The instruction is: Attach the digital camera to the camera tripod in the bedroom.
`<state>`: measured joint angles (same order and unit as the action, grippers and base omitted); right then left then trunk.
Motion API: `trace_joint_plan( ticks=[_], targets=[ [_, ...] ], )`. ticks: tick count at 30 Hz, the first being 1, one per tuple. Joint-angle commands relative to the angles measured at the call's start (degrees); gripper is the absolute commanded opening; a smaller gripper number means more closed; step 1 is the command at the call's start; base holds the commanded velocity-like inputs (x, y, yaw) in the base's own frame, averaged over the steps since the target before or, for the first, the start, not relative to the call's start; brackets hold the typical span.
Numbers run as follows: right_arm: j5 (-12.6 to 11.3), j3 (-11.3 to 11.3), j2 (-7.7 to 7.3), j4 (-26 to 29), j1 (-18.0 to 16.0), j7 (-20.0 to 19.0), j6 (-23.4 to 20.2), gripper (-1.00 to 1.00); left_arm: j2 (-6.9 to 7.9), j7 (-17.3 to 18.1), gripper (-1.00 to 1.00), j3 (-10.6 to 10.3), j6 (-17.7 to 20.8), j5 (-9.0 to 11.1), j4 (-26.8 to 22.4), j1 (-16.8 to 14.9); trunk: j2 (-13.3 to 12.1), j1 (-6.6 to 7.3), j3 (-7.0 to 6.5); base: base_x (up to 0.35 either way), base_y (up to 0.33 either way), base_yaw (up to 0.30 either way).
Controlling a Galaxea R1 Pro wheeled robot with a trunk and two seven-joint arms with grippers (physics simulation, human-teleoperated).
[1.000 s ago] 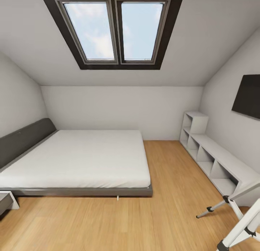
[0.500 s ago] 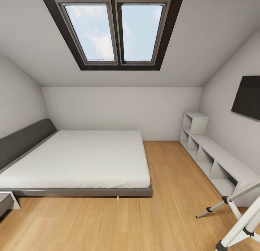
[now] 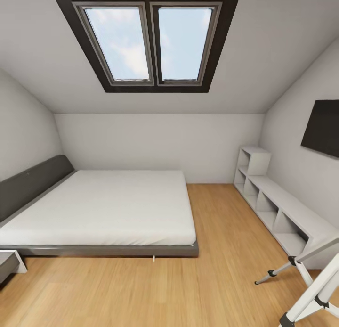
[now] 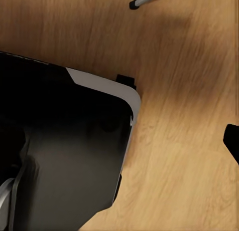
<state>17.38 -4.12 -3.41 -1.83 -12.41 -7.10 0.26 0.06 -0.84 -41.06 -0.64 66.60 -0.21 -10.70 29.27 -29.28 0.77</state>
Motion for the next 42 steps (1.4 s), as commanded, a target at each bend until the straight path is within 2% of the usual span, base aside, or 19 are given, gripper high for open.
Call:
trace_joint_plan(
  ticks=[1, 8, 16, 42],
  targets=[
    [0.4, -0.4, -0.02, -0.1, -0.1, -0.1, 0.0, 1.00, 0.03, 0.0, -1.00, -0.5, -0.1, 0.4, 0.0, 0.0, -0.3, 0.20, -0.11, 0.000, 0.000, 0.000],
    [0.4, -0.5, 0.18, -0.2, 0.0, 0.0, -0.1, 1.00, 0.03, 0.0, -1.00, -0.3, -0.5, 0.4, -0.3, 0.0, -3.1, 1.74, -1.36, 0.000, 0.000, 0.000],
    [0.3, -0.5, 0.12, -0.2, 0.0, 0.1, -0.1, 1.00, -0.04, 0.0, -1.00, -0.3, -3.2, 0.4, -0.1, 0.0, -6.4, 3.50, -2.80, 0.000, 0.000, 0.000],
    [0.3, -0.5, 0.07, -0.2, 0.0, 0.1, -0.8, 1.00, 0.02, 0.1, -1.00, -0.3, -3.7, -0.2, -0.1, 0.0, -6.4, 3.50, -2.80, 0.000, 0.000, 0.000]
  ],
)
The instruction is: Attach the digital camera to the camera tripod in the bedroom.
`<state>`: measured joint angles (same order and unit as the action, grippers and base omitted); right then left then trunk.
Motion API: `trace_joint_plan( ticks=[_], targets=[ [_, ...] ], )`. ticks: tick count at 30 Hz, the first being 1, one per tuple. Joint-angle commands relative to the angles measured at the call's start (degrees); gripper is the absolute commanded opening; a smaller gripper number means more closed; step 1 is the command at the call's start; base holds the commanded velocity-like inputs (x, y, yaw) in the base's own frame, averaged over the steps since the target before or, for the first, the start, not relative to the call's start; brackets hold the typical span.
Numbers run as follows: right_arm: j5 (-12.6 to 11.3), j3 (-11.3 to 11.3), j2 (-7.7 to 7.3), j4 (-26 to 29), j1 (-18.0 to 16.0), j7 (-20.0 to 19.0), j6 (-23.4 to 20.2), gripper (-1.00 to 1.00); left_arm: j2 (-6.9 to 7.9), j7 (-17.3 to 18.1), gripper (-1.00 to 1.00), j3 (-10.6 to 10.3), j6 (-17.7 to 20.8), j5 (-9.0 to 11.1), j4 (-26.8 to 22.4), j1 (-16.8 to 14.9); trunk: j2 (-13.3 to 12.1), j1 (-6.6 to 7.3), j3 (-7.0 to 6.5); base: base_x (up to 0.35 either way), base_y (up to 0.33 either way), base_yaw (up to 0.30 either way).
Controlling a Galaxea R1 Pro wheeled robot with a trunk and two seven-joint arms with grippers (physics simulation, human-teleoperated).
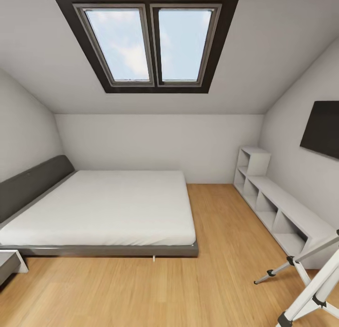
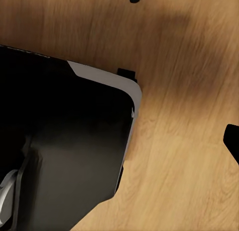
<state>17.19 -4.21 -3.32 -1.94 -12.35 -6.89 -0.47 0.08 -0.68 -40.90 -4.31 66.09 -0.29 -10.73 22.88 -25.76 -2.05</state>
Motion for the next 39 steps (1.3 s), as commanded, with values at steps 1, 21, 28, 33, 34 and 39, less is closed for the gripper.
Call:
trace_joint_plan(
  ticks=[1, 21, 28, 33, 34, 39],
  targets=[
    [0.5, -0.4, -0.02, -0.1, 0.0, -0.1, -0.1, 1.00, 0.01, -0.1, -1.00, -0.5, -0.1, 0.4, -0.1, 0.0, 0.0, -0.02, 0.02, 0.000, 0.000, 0.000],
    [0.6, -0.4, 0.02, -0.1, 0.0, -0.1, 0.0, 1.00, -0.48, -0.3, -1.00, -0.6, 0.1, 0.8, -0.6, 0.0, 0.0, -0.02, 0.02, 0.082, 0.033, 0.000],
    [0.6, -0.4, 0.06, -0.1, 0.0, -0.1, 0.4, 1.00, -0.45, -0.1, -1.00, -0.7, 0.2, 0.7, -0.6, 0.0, 0.0, -0.02, 0.02, 0.296, 0.183, 0.000],
    [0.5, -0.4, 0.34, -0.1, 0.0, -0.1, 0.3, 1.00, -0.44, 0.0, -1.00, -0.8, 0.2, 0.6, -0.6, 0.0, 0.0, -0.02, 0.02, 0.298, 0.221, -0.052],
    [0.5, -0.4, 0.38, -0.1, 0.0, -0.1, 0.2, 1.00, -0.44, 0.0, -1.00, -0.8, 0.2, 0.6, -0.6, 0.0, 0.0, -0.02, 0.02, 0.296, 0.228, -0.171],
    [0.5, -0.4, 0.48, -0.1, 0.0, -0.1, 0.1, 1.00, -0.43, 0.2, -1.00, -0.8, 0.2, 0.6, -0.6, 0.0, 0.0, -0.02, 0.02, 0.290, 0.238, -0.246]
  ],
)
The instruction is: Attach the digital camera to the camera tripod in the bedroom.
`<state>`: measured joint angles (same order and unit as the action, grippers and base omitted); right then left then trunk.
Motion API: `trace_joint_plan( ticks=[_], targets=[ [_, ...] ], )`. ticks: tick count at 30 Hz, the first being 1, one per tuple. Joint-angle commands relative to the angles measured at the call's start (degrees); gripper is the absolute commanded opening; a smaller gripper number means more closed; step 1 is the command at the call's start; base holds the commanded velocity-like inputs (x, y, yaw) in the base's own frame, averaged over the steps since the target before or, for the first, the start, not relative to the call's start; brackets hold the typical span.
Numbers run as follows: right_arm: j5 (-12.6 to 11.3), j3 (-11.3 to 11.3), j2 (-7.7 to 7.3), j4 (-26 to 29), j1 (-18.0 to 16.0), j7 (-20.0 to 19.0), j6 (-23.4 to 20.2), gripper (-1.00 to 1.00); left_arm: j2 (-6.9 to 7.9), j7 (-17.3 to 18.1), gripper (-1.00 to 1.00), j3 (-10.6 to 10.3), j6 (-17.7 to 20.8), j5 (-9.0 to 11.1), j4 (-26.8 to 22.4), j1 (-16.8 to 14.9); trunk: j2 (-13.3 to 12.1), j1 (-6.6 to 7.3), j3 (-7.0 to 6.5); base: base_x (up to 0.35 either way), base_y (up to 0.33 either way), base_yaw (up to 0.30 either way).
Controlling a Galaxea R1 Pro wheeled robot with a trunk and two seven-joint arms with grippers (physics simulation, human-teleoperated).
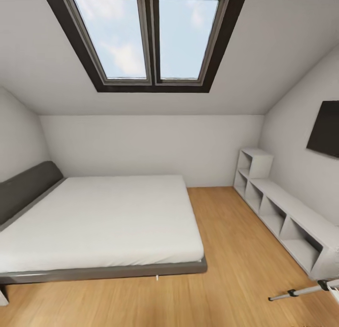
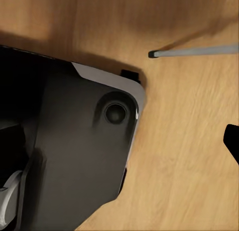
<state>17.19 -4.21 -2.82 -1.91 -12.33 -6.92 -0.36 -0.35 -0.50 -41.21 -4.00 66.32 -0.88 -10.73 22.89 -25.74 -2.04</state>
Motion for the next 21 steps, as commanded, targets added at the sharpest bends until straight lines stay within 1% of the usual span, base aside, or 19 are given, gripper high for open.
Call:
trace_joint_plan(
  ticks=[1, 21],
  targets=[
    [0.5, -0.5, -0.01, -0.1, -0.1, -0.1, 0.0, 1.00, -0.01, 0.0, -1.00, -0.5, -0.1, 0.4, 0.0, 0.0, 0.0, -0.05, 0.02, 0.278, 0.250, -0.275],
    [0.5, -0.5, 0.00, -0.1, -0.1, -0.1, 0.0, 1.00, -0.09, 0.1, -1.00, -0.5, -0.2, 0.4, 0.0, 0.0, 0.0, -0.05, 0.02, 0.235, 0.278, -0.289]
  ],
)
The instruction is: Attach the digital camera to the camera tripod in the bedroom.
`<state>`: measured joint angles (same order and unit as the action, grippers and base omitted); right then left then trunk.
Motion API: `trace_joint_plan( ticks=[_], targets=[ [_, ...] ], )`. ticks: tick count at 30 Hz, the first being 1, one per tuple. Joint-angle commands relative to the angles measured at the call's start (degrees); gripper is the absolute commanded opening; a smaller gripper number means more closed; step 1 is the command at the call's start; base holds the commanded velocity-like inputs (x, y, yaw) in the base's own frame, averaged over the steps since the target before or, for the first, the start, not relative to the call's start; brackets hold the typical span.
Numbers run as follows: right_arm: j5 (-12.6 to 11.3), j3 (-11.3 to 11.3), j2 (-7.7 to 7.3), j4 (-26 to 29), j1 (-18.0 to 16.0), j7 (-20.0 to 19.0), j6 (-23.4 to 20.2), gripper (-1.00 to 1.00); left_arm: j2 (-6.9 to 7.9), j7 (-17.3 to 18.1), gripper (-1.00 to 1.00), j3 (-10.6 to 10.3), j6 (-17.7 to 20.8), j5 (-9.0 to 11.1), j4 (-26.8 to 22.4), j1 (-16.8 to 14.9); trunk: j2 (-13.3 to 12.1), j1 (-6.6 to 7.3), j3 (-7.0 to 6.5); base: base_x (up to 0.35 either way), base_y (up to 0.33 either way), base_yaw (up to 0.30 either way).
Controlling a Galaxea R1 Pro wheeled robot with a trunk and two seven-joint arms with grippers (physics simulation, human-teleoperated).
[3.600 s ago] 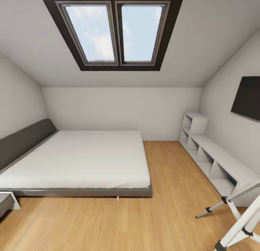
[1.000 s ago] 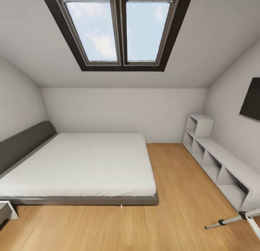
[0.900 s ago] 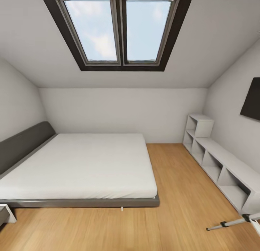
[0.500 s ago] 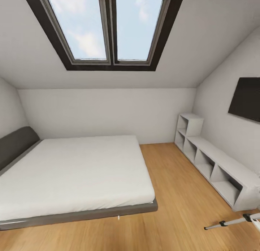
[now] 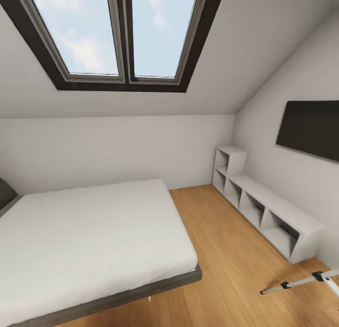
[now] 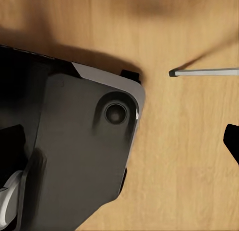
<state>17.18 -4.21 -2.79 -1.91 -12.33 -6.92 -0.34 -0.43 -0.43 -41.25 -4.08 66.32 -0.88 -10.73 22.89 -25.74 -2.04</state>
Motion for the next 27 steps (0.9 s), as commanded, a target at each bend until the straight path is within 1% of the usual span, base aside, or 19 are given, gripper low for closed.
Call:
trace_joint_plan(
  ticks=[1, 6, 15, 20, 24, 27],
  targets=[
    [0.5, -0.4, -0.02, -0.1, -0.1, -0.1, 0.0, 1.00, -0.01, 0.0, -1.00, -0.5, -0.1, 0.4, 0.0, 0.0, 0.0, -0.04, 0.02, 0.211, 0.242, -0.292],
    [0.5, -0.5, -0.02, -0.1, -0.1, -0.1, 0.0, 1.00, 0.05, 0.0, -1.00, -0.4, -0.1, 0.4, 0.0, 0.0, 0.0, -0.04, 0.02, 0.172, 0.186, -0.292],
    [0.2, -0.7, -0.28, -0.1, -0.1, -0.1, 0.0, 1.00, 0.10, 0.0, -1.00, -0.3, -0.1, 0.8, 0.0, 0.0, 0.0, -0.04, 0.02, 0.040, 0.042, -0.292],
    [-3.5, -2.2, -0.52, 0.0, -0.1, 0.5, 0.1, 1.00, 0.15, -0.2, -1.00, 0.0, -0.2, 1.3, 0.1, 0.0, 0.0, -0.04, 0.02, 0.006, 0.006, -0.292],
    [-6.8, -2.8, -0.61, 0.0, -0.1, 1.7, 0.0, 1.00, 0.16, -0.4, -1.00, 0.1, -0.2, 1.5, 0.1, 0.0, 0.0, -0.04, 0.02, 0.002, 0.002, -0.292],
    [-7.7, -2.9, -0.62, 0.0, -0.1, 2.1, -0.1, 1.00, 0.12, -0.4, -1.00, 0.2, -0.2, 1.5, 0.1, 0.0, 0.0, -0.04, 0.02, 0.001, 0.001, -0.292]
  ],
)
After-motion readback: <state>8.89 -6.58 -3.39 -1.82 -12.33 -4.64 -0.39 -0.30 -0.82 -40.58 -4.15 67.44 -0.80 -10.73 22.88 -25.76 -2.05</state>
